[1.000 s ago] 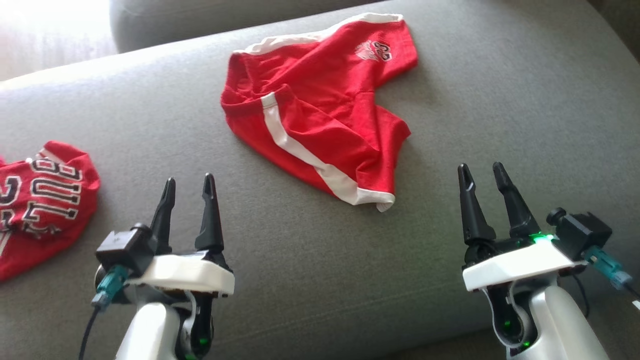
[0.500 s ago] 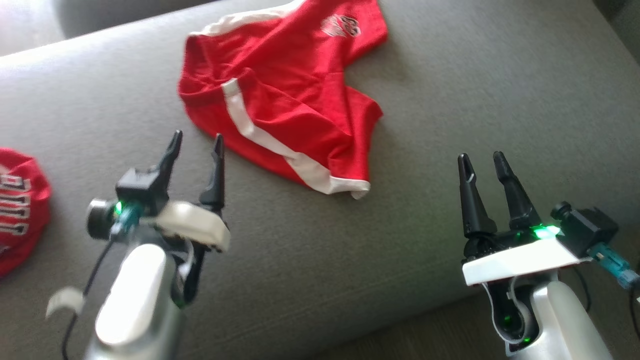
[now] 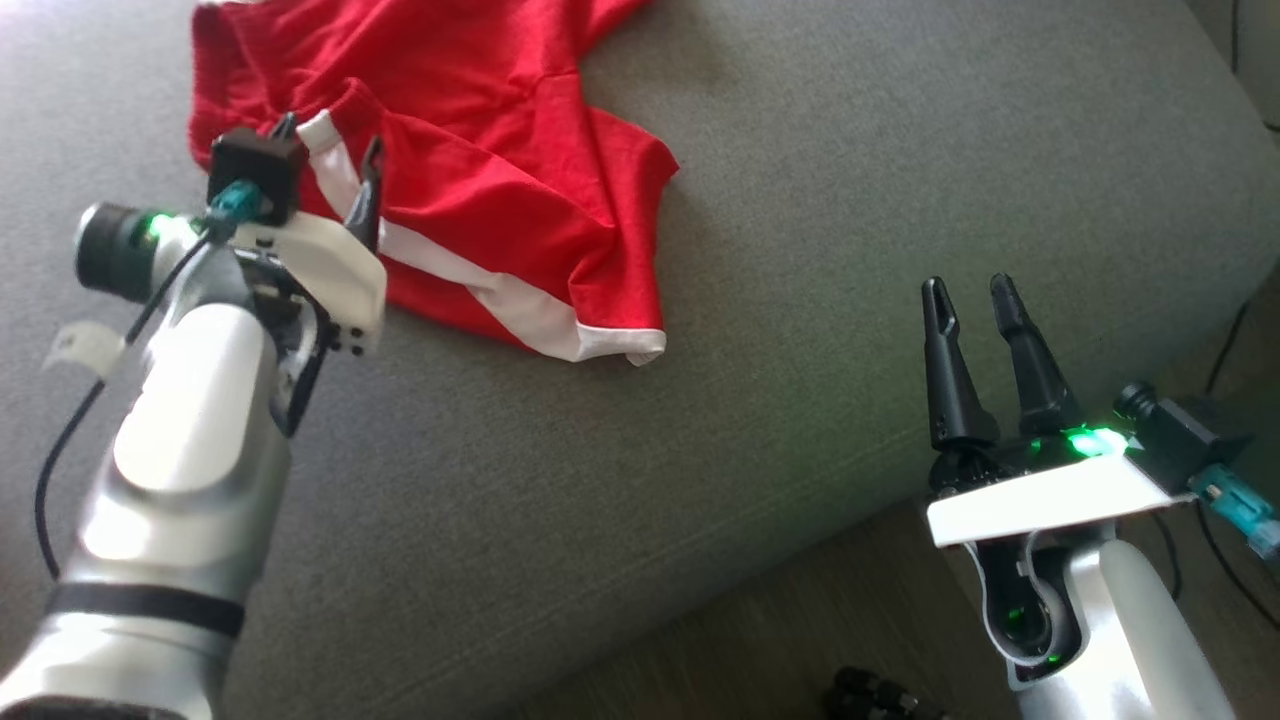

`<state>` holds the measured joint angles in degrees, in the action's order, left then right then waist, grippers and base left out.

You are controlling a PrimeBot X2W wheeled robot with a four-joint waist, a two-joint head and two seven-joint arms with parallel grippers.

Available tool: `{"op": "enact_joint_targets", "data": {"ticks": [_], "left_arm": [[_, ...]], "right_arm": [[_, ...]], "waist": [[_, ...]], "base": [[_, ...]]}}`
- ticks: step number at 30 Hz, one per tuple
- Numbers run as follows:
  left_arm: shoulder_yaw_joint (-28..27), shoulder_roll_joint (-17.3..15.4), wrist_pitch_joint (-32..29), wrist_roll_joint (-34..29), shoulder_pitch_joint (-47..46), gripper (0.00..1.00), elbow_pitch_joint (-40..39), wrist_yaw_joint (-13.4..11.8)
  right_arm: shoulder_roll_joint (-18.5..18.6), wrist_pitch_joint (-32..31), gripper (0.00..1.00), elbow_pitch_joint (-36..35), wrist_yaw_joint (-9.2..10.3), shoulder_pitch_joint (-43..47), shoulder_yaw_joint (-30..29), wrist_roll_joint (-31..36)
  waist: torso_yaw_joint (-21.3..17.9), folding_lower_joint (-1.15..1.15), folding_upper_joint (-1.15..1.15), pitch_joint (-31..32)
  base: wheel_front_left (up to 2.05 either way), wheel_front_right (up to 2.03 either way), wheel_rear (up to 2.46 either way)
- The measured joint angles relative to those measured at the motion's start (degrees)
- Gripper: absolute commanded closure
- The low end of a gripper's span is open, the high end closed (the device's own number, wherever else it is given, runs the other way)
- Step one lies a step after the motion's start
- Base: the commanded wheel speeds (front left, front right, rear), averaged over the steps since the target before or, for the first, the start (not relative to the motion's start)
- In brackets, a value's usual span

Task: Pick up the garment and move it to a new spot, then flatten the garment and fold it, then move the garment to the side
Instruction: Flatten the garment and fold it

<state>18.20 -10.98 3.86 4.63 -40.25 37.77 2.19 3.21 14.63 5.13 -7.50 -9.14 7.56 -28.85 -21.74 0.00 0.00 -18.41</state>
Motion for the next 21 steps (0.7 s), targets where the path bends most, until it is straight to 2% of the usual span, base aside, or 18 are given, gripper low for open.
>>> {"op": "enact_joint_targets", "data": {"ticks": [5, 16, 17, 18, 21], "left_arm": [[1.5, -1.6, -0.8, -1.5, -3.8, 0.0, 5.5, 0.5], [6.1, -1.7, -1.1, -3.6, -9.9, 0.0, 14.8, 3.5], [6.9, -1.7, -1.3, -3.6, -10.6, 0.55, 15.6, 3.8], [7.3, -1.7, -1.5, -3.6, -11.1, 1.0, 16.3, 3.9], [7.4, -1.7, -1.5, -3.4, -11.8, 1.0, 18.0, 4.4]], "right_arm": [[0.0, 0.0, 0.0, 0.0, 0.0, -0.4, 0.4, -0.4], [-0.1, 0.0, 0.0, 0.0, 0.0, -1.1, 1.1, -0.5], [-0.1, 0.0, 0.0, 0.0, 0.0, -1.2, 1.2, -0.5], [-0.1, 0.0, 0.0, 0.0, 0.0, -1.3, 1.3, -0.5], [-0.1, 0.0, 0.0, 0.0, 0.0, -1.9, 1.3, -0.5]], "waist": [[-1.0, 0.0, 0.0, -1.5], [-0.3, 0.0, 0.0, -2.9], [-0.3, 0.0, 0.0, -3.0], [-0.2, 0.0, 0.0, -3.0], [-0.1, 0.0, 0.0, -3.0]], "base": [[0.0, 0.0, 0.0], [0.0, 0.0, 0.0], [0.0, 0.0, 0.0], [0.0, 0.0, 0.0], [0.0, 0.0, 0.0]]}}
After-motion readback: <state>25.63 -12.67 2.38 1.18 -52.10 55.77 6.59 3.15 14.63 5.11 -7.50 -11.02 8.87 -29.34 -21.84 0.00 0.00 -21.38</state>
